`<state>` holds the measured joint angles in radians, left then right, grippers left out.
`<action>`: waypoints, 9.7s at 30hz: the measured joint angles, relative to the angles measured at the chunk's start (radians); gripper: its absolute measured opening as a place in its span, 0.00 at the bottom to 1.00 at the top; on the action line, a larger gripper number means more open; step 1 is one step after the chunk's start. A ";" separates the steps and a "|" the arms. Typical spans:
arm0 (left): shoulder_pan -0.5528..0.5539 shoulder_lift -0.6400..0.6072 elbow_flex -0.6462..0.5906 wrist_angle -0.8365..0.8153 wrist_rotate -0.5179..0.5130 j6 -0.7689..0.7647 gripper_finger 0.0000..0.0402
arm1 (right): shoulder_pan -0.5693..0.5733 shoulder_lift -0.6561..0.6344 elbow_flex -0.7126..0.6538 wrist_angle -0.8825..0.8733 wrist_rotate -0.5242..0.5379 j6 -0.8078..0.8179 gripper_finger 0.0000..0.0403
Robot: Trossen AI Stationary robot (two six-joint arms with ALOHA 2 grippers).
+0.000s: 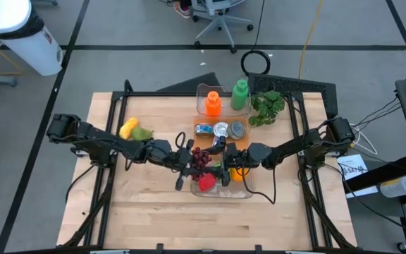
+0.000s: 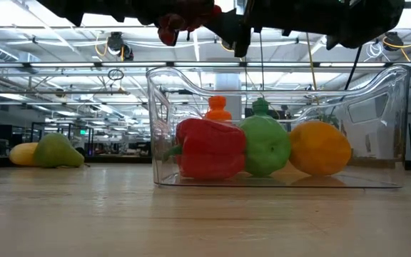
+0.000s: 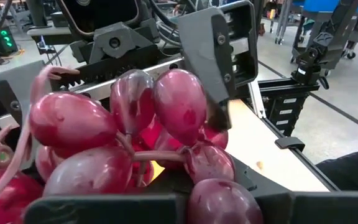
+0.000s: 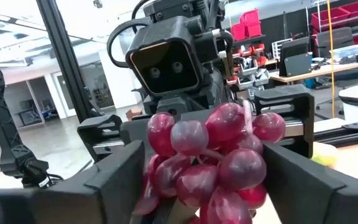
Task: Pick & Place Food Item
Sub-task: Put the red grapes into the bottom transparent bin, then put the green pear into the bottom transparent bin
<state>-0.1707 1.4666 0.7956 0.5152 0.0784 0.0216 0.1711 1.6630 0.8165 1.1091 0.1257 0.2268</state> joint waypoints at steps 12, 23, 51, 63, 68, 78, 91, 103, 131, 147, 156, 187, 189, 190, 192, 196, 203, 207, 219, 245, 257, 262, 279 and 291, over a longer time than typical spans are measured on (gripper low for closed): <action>0.000 0.000 0.000 -0.001 -0.001 -0.037 0.11 | -0.002 -0.002 0.000 -0.009 0.000 -0.011 0.22; -0.031 0.000 0.000 -0.016 -0.154 -0.104 0.40 | -0.015 -0.004 0.000 -0.032 -0.079 -0.048 0.02; -0.031 -0.036 0.001 -0.063 -0.056 -0.156 0.63 | 0.155 -0.399 -0.018 -0.749 -0.104 -0.161 0.00; -0.032 -0.036 0.001 -0.069 -0.068 -0.153 0.64 | 0.260 -0.408 -0.018 -1.100 0.007 -0.156 0.00; -0.032 -0.036 0.001 -0.070 -0.089 -0.155 0.64 | 0.279 -0.409 -0.018 -1.203 0.002 -0.119 0.00; -0.032 -0.035 0.001 -0.070 -0.089 -0.155 0.64 | 0.290 -0.414 -0.018 -1.336 0.001 -0.010 0.03; -0.032 -0.035 0.001 -0.070 -0.089 -0.156 0.64 | 0.288 -0.414 -0.018 -1.300 0.004 -0.003 0.48; 0.038 -0.384 0.001 -0.773 -0.378 -0.556 0.64 | 0.289 -0.560 -0.018 -1.350 0.003 0.066 0.69; 0.231 -0.413 -0.107 -1.667 -0.621 -1.287 0.72 | 0.286 -0.666 -0.194 -1.065 0.031 -0.075 0.66; 0.465 -0.406 -0.264 -1.418 -0.473 -1.125 0.82 | 0.286 -0.666 -0.194 -1.060 0.031 -0.075 0.66; 0.464 -0.405 -0.284 -1.171 -0.216 -0.952 0.81 | 0.286 -0.666 -0.194 -1.060 0.031 -0.075 0.66; 0.416 -0.314 -0.077 -1.095 -0.186 0.082 0.81 | 0.286 -0.666 -0.194 -1.061 0.030 -0.071 0.66; 0.422 -0.270 -0.078 -1.101 -0.218 0.089 0.81 | 0.287 -0.666 -0.194 -1.061 0.030 -0.065 0.66; 0.424 -0.249 -0.078 -1.094 -0.243 0.086 0.82 | 0.286 -0.666 -0.194 -1.061 0.031 -0.058 0.66; 0.432 -0.210 -0.077 -1.088 -0.283 0.095 0.85 | 0.286 -0.666 -0.194 -1.061 0.030 -0.056 0.66; 0.440 -0.157 -0.078 -1.089 -0.311 0.183 0.90 | 0.287 -0.666 -0.194 -1.060 0.031 -0.056 0.66; 0.461 -0.108 -0.076 -1.086 -0.306 0.213 0.95 | 0.287 -0.666 -0.194 -1.057 0.031 -0.056 0.66; 0.468 -0.079 -0.074 -1.081 -0.291 0.205 0.95 | 0.286 -0.666 -0.194 -1.057 0.031 -0.056 0.66; 0.461 0.006 -0.073 -1.080 -0.318 0.096 0.95 | 0.286 -0.666 -0.194 -1.058 0.031 -0.056 0.66; 0.330 -0.368 -0.082 -0.782 -0.195 -0.189 0.79 | 0.286 -0.666 -0.194 -1.060 0.093 -0.039 0.66; 0.113 -0.317 -0.156 -0.127 -0.146 -0.154 0.79 | 0.250 -0.634 -0.194 -0.898 0.241 -0.140 0.66; 0.050 -0.178 -0.162 0.131 -0.161 -0.130 0.79 | 0.216 -0.529 -0.195 -0.659 0.241 -0.232 0.66; 0.018 0.120 -0.088 0.431 -0.128 -0.091 0.79 | 0.128 -0.256 -0.194 -0.079 0.055 -0.229 0.57; 0.019 0.109 -0.088 0.422 -0.122 -0.076 0.79 | 0.129 -0.255 -0.195 -0.080 0.052 -0.238 0.24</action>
<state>-0.1513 1.5761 0.7071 0.9371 -0.0438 -0.0544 0.3004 1.4082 0.6220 1.0286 0.1777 -0.0113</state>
